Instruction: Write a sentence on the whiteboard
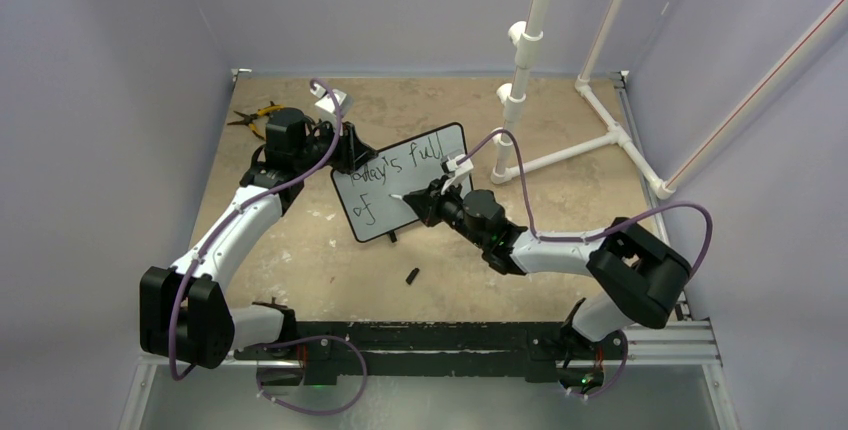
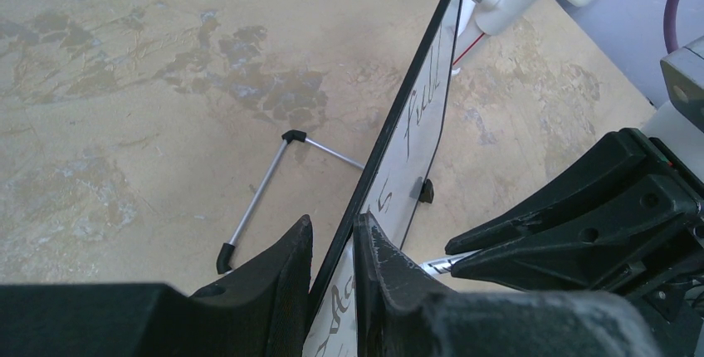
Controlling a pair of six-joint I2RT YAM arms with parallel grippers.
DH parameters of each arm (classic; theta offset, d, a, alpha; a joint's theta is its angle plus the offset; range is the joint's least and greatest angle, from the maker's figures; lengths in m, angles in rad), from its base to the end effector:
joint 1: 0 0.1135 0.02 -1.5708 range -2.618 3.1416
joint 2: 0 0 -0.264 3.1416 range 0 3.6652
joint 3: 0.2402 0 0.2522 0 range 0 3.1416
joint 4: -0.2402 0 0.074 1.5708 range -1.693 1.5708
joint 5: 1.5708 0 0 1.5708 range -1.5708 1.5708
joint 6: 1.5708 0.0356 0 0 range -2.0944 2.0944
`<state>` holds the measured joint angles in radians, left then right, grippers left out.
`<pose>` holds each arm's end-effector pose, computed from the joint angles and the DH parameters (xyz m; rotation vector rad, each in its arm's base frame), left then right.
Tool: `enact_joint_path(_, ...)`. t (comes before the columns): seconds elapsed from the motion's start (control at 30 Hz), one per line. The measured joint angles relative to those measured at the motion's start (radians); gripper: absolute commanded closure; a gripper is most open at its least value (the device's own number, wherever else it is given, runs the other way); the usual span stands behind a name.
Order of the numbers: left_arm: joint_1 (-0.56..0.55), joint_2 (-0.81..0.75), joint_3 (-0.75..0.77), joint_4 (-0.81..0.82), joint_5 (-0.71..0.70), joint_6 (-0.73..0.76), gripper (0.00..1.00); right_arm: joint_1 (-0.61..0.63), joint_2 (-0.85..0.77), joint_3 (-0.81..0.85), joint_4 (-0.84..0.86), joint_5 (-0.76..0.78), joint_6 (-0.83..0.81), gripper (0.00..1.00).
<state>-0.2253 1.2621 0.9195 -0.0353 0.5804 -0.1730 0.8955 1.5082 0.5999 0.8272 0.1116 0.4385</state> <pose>0.2755 -0.0832 0.3010 0.4424 1.9225 -0.8257 0.1972 0.2399 0.2119 -0.3055 1.7075 0.9121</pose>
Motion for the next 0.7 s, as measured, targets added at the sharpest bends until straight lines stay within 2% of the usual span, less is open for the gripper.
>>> enact_joint_path(0.7, 0.000, 0.000, 0.000, 0.000, 0.000, 0.000, 0.78, 0.000, 0.039, -0.054, -0.057, -0.052, 0.060, 1.00)
